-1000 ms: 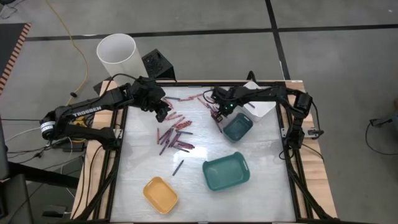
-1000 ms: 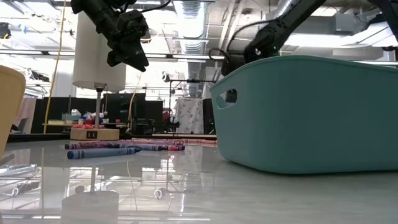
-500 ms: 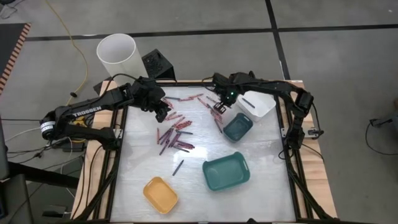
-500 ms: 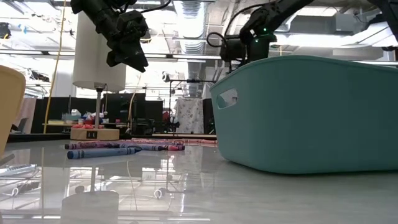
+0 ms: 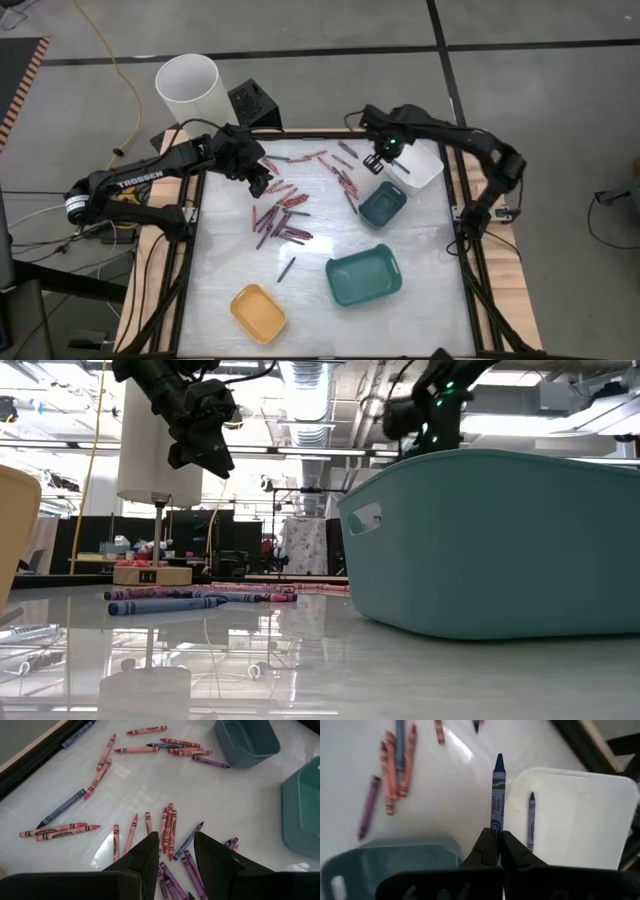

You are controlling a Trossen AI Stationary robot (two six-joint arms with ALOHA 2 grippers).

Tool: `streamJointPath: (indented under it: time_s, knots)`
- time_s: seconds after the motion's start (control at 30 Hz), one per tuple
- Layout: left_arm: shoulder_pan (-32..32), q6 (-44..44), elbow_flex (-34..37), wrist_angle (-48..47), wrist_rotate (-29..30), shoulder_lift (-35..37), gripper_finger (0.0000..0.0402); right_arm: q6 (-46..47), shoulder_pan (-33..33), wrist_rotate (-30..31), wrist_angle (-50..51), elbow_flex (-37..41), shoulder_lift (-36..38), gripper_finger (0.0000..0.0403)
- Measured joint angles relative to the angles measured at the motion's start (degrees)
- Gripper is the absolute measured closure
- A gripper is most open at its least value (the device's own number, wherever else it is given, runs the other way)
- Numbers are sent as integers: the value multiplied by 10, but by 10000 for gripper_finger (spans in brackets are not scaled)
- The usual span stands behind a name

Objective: Sort crayons
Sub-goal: Put the blue crayon into the white bin

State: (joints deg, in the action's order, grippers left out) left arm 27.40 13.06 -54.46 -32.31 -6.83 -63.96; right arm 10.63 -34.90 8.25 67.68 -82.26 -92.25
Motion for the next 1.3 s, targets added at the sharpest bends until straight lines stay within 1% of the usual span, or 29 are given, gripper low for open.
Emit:
streamJointPath:
  time_s: [0.13, 0.23, 0.33, 0.47, 0.63, 0.77, 1.07, 1.3]
  knots:
    - [0, 0, 0, 1, 0, 0, 290, 13, -37, 25, -29, 54, 60, 401]
    - [0, 0, 0, 3, 0, 0, 290, 22, -65, 24, -70, 104, 98, 401]
    - [0, 0, 0, 4, 0, 0, 290, 41, -86, 24, -102, 150, 123, 401]
    - [0, 1, 0, 14, 0, 0, 290, 54, -102, 18, -152, 202, 140, 401]
    - [0, 1, 0, 27, 0, 0, 290, 65, -106, 11, -203, 242, 129, 401]
    - [0, 1, 0, 29, 0, 0, 290, 66, -106, 11, -242, 260, 103, 398]
    - [0, 2, 0, 28, 0, 0, 290, 74, -106, 11, -262, 260, 31, 394]
    - [0, -2, 0, 27, 0, 0, 290, 71, -106, 11, -264, 260, 19, 394]
